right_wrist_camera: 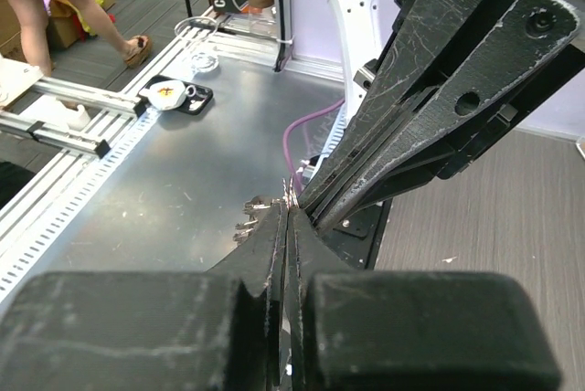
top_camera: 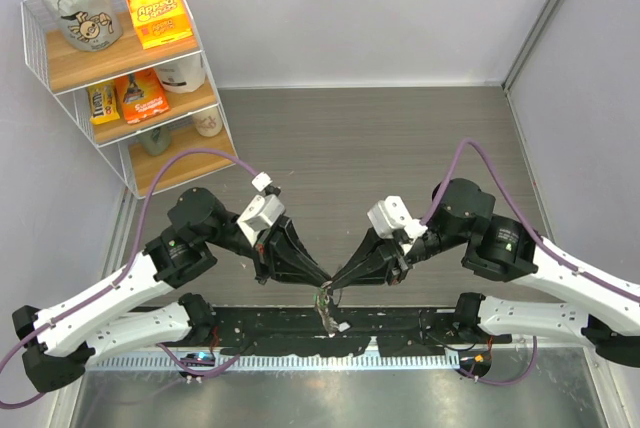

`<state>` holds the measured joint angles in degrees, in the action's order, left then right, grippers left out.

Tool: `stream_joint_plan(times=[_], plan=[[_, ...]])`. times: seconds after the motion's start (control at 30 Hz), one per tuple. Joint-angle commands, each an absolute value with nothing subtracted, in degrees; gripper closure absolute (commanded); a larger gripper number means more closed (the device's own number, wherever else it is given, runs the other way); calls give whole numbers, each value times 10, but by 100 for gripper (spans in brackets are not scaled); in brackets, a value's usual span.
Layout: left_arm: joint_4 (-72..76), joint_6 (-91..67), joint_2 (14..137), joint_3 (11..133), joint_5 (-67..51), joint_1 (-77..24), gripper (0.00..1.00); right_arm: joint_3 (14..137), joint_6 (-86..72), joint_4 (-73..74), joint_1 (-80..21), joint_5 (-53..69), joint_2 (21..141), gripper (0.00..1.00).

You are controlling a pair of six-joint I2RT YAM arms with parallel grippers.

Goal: Put the keys on the keyring

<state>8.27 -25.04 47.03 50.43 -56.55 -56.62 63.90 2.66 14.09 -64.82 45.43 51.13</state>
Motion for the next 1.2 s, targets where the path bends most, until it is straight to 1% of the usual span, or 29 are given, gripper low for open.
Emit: stream_joint_plan(times=[0.0, 0.33, 0.5, 0.67, 0.83, 1.17], plan=[[78, -243, 476, 522, -551, -571, 100, 635, 20, 44, -657, 368, 498, 94], [48, -223, 470, 526, -509, -571, 100, 613, 20, -13, -714, 280, 498, 95], [30, -212, 460, 525, -485, -573, 100, 585, 25, -59, -756, 198, 489, 95], [24, -207, 445, 517, -468, -575, 100, 548, 22, -131, -776, 122, 478, 95], [11, -197, 428, 509, -451, -575, 100, 527, 18, -155, -777, 128, 468, 95], [5, -186, 402, 496, -421, -575, 100, 527, 3, -106, -780, 177, 447, 95]])
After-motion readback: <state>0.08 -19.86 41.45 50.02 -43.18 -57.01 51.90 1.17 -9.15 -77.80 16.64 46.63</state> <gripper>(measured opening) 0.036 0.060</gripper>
